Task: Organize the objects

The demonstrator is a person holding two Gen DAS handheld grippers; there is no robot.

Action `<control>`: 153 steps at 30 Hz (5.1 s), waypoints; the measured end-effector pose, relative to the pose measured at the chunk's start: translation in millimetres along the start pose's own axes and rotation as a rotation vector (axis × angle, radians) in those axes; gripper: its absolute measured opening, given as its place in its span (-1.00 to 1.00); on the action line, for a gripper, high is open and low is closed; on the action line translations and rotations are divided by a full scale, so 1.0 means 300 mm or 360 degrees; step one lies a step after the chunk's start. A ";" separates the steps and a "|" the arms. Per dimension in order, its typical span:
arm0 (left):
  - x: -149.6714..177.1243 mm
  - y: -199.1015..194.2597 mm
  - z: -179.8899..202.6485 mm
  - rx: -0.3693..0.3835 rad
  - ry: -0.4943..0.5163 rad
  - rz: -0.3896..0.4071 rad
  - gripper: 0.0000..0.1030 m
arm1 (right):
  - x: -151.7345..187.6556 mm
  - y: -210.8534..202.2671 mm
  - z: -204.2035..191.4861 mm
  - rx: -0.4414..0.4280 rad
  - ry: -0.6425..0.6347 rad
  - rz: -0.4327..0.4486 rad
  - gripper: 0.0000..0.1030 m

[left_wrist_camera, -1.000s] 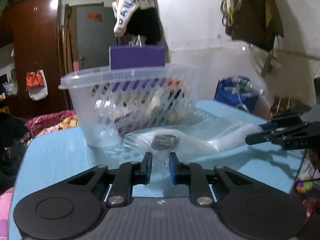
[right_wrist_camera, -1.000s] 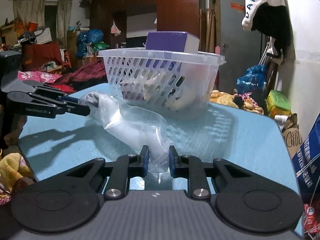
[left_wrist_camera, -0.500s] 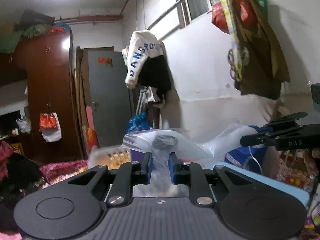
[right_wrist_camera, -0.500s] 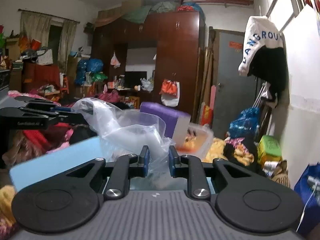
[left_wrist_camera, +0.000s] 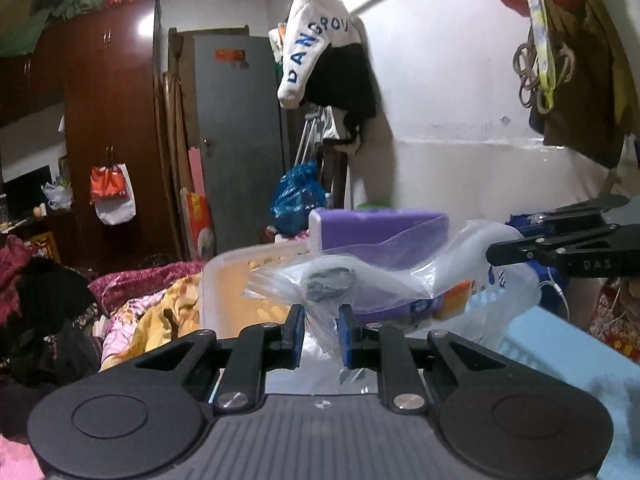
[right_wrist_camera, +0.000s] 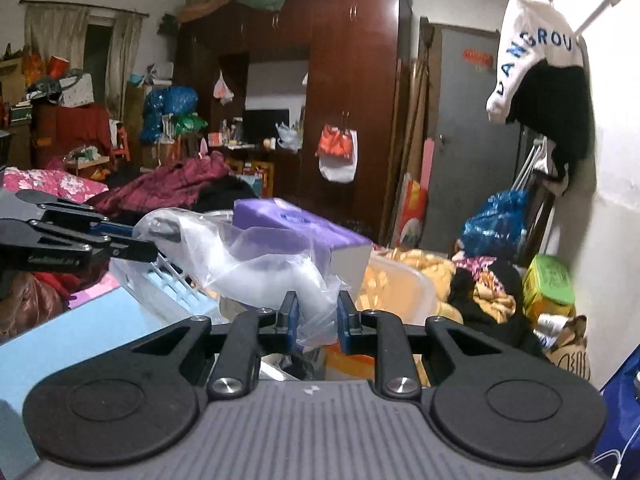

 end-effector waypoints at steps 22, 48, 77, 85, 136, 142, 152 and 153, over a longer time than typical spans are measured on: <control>0.004 0.009 -0.023 -0.0007 -0.0042 0.0043 0.89 | -0.008 -0.013 0.043 0.0138 0.0037 0.0020 1.00; 0.098 -0.367 0.136 -0.0082 0.0057 0.0334 0.93 | 0.001 -0.317 -0.100 0.0510 0.0119 0.0078 1.00; 0.345 -0.607 0.290 -0.0038 0.0025 0.0276 0.93 | 0.129 -0.586 -0.356 0.0287 0.0172 0.0183 1.00; 0.341 -0.610 0.284 -0.0049 -0.0004 0.0286 0.93 | 0.140 -0.577 -0.362 0.0271 0.0180 0.0189 1.00; 0.347 -0.583 0.275 -0.0042 -0.0023 0.0246 0.93 | 0.159 -0.576 -0.362 0.0284 0.0211 0.0166 1.00; 0.348 -0.580 0.273 -0.0049 -0.0025 0.0243 0.93 | 0.158 -0.576 -0.362 0.0285 0.0213 0.0167 1.00; 0.348 -0.580 0.274 -0.0044 -0.0026 0.0240 0.93 | 0.164 -0.579 -0.361 0.0288 0.0219 0.0165 1.00; 0.348 -0.579 0.274 -0.0045 -0.0027 0.0240 0.93 | 0.164 -0.579 -0.361 0.0287 0.0218 0.0165 1.00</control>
Point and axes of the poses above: each gripper's, at about its wrist camera, not at the fingertips, and y roughly the way its jaws point, z to its right, x to its underside, the point moved 6 cm from there along y, roughly the way its jaws point, and after that the axes turned 15 degrees about -y, right-handed, at the moved point
